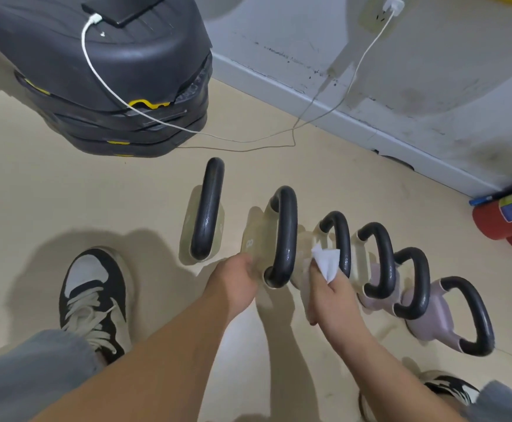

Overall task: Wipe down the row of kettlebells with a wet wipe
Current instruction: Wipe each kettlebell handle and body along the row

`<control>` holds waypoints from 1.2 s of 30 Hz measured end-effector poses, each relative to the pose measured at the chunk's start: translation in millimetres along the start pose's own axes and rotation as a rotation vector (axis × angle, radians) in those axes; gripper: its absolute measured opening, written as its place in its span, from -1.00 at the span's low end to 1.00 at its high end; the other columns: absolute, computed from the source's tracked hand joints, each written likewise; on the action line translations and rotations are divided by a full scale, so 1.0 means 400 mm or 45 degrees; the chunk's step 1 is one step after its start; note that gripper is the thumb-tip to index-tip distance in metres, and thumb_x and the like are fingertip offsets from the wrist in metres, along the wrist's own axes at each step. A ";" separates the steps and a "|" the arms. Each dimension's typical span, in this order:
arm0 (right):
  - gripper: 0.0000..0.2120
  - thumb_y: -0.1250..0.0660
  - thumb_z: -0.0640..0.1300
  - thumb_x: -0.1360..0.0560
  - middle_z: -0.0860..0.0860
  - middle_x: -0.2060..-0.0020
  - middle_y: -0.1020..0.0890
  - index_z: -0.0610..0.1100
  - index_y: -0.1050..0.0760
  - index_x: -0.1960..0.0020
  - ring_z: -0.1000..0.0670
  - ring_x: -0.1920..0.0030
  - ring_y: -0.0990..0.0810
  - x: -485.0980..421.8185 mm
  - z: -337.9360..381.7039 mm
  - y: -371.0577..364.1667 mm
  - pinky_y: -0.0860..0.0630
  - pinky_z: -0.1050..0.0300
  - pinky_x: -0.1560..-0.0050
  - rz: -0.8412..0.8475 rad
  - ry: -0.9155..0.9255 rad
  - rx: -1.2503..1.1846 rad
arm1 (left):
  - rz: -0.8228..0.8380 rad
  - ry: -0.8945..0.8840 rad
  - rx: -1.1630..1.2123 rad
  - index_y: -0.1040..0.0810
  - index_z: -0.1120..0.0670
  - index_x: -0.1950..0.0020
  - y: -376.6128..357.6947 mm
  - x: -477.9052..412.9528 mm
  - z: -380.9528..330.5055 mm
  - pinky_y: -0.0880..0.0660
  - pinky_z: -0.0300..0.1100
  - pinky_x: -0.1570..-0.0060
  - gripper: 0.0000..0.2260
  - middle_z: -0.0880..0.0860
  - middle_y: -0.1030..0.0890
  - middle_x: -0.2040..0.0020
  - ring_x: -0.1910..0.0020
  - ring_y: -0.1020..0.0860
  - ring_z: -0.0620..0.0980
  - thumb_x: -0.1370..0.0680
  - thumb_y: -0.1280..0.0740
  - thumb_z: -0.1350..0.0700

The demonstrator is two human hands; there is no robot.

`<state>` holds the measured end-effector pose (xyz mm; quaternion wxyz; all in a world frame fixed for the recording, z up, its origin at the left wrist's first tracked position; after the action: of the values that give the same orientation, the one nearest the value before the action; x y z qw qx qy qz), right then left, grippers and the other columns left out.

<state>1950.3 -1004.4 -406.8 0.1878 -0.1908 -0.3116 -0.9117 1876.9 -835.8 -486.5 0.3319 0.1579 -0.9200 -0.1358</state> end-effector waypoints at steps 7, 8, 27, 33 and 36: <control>-0.82 -0.38 -0.02 -0.61 0.05 -0.01 -0.74 0.08 -0.61 -0.21 -0.01 -0.01 -0.72 0.038 0.138 -0.006 -0.66 -0.01 0.10 0.223 0.147 -0.184 | -0.343 -0.289 0.075 -0.50 0.09 0.20 0.148 0.062 -0.204 -0.54 0.00 0.15 -0.66 -0.02 -0.47 0.40 0.32 -0.49 0.05 -0.62 -0.23 -0.12; -0.76 -0.40 0.01 -0.58 0.03 -0.03 -0.74 0.06 -0.60 -0.24 -0.05 -0.03 -0.72 0.048 0.164 -0.015 -0.65 -0.04 0.09 0.292 0.177 -0.181 | -0.310 -0.333 0.113 -0.49 0.11 0.21 0.158 0.073 -0.248 -0.52 -0.02 0.15 -0.57 -0.05 -0.47 0.40 0.33 -0.48 0.01 -0.62 -0.20 -0.21; -0.64 -0.24 -0.34 -0.48 -0.03 0.03 -0.77 -0.08 -0.72 -0.10 -0.12 0.05 -0.72 -0.177 0.275 0.096 -0.62 0.10 0.09 0.007 0.023 -0.580 | -0.109 -0.213 0.436 -0.59 0.06 0.05 0.196 -0.067 -0.376 -0.43 -0.21 0.26 -0.88 -0.01 -0.58 0.17 0.21 -0.52 -0.03 -0.62 -0.36 0.04; -0.27 -0.40 -0.05 -0.58 -0.03 -0.40 -0.51 -0.02 -0.17 -0.66 -0.12 0.15 -0.62 -0.304 0.254 0.073 -0.51 0.17 0.42 -0.076 -0.014 -0.021 | -0.311 -0.093 0.294 -0.54 0.14 -0.18 0.204 -0.176 -0.367 -0.53 -0.08 0.04 -0.78 0.09 -0.61 -0.12 -0.05 -0.59 0.12 -0.62 -0.33 0.04; -0.32 -0.37 -0.01 -0.60 -0.03 -0.49 -0.44 -0.10 -0.21 -0.65 -0.16 -0.14 -0.65 -0.337 0.238 0.033 -0.58 0.04 -0.03 0.080 -0.024 0.404 | -0.334 -0.038 -0.270 -0.36 0.14 -0.45 0.196 -0.194 -0.374 -0.46 -0.05 -0.19 -0.58 0.12 -0.38 -0.40 -0.29 -0.46 0.16 -0.64 -0.29 0.01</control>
<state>2094.0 -922.9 -393.3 0.2412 -0.1770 -0.4474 -0.8428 2015.7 -756.3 -391.7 0.3123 0.2387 -0.8769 -0.2766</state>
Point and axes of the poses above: each hand's wrist, its own x-axis away from the middle knuckle, its own y-axis out of the back of the hand, z = x × y, the point moved 10 cm from there along -x, towards the middle knuckle
